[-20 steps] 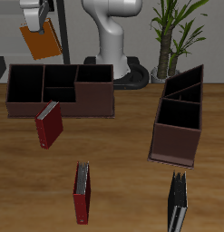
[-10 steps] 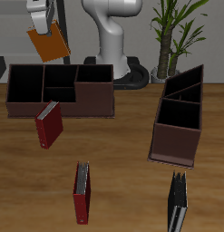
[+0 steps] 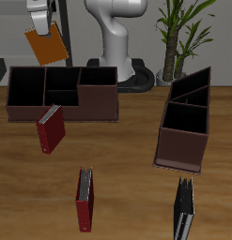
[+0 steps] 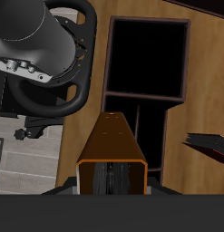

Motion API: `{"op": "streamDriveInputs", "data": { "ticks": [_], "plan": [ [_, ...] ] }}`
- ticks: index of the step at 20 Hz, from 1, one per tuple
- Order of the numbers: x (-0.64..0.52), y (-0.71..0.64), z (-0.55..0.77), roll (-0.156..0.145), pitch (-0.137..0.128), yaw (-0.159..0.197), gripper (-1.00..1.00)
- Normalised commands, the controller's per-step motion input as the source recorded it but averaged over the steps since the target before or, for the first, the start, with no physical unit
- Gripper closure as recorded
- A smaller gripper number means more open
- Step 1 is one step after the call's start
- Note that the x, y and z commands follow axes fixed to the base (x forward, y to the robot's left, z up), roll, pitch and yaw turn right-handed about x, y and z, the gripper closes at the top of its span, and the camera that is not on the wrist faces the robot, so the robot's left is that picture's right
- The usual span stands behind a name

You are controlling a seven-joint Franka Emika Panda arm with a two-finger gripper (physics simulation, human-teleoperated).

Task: Place the orange book into the back desk caddy's back compartment

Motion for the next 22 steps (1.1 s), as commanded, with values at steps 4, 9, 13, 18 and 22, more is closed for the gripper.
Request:
{"op": "streamDriveInputs", "data": {
  "ticks": [4, 9, 13, 18, 22],
  "plan": [
    [0.05, -0.13, -0.11, -0.024, 0.020, -0.029, 1.00],
    [0.05, -0.04, -0.09, -0.009, 0.010, -0.028, 1.00],
    [0.00, 0.01, -0.02, 0.005, 0.002, -0.013, 1.00],
    [0.05, 0.01, -0.11, -0.010, 0.016, -0.019, 1.00],
    [0.10, -0.19, 0.01, -0.041, 0.002, -0.024, 1.00]
  ]
}}
